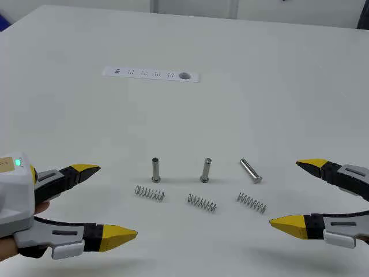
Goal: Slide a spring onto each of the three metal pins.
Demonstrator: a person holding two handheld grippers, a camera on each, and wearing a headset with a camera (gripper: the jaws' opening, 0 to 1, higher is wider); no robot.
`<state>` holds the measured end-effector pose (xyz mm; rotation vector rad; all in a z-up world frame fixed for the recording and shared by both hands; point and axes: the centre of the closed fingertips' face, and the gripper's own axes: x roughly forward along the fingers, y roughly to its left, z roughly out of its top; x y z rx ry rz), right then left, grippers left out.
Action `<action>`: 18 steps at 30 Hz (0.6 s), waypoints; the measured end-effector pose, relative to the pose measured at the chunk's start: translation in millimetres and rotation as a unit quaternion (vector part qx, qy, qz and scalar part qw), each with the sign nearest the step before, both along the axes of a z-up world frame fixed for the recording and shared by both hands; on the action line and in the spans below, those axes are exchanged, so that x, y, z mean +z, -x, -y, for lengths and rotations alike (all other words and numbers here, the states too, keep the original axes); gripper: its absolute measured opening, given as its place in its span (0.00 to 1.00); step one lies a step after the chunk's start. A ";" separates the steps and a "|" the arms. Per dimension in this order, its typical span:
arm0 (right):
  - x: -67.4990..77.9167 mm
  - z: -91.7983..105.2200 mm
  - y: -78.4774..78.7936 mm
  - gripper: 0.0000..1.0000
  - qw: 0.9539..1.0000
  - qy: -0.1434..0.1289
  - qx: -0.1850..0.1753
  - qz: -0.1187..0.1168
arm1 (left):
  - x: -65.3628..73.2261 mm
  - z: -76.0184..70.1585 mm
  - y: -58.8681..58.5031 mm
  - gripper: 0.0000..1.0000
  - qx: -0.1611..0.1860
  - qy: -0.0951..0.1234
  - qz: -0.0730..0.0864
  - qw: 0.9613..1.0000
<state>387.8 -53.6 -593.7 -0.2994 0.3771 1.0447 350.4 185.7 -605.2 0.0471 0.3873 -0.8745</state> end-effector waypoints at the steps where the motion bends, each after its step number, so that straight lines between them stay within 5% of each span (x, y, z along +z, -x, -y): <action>1: -0.3 0.2 0.4 0.83 1.000 0.000 -0.001 -0.001 | -0.1 0.4 0.1 0.95 -0.001 0.000 0.000 1.000; 18: 1.7 2.8 1.3 0.81 1.000 -0.012 -0.014 -0.006 | 1.2 1.6 0.4 0.93 -0.002 -0.001 -0.004 1.000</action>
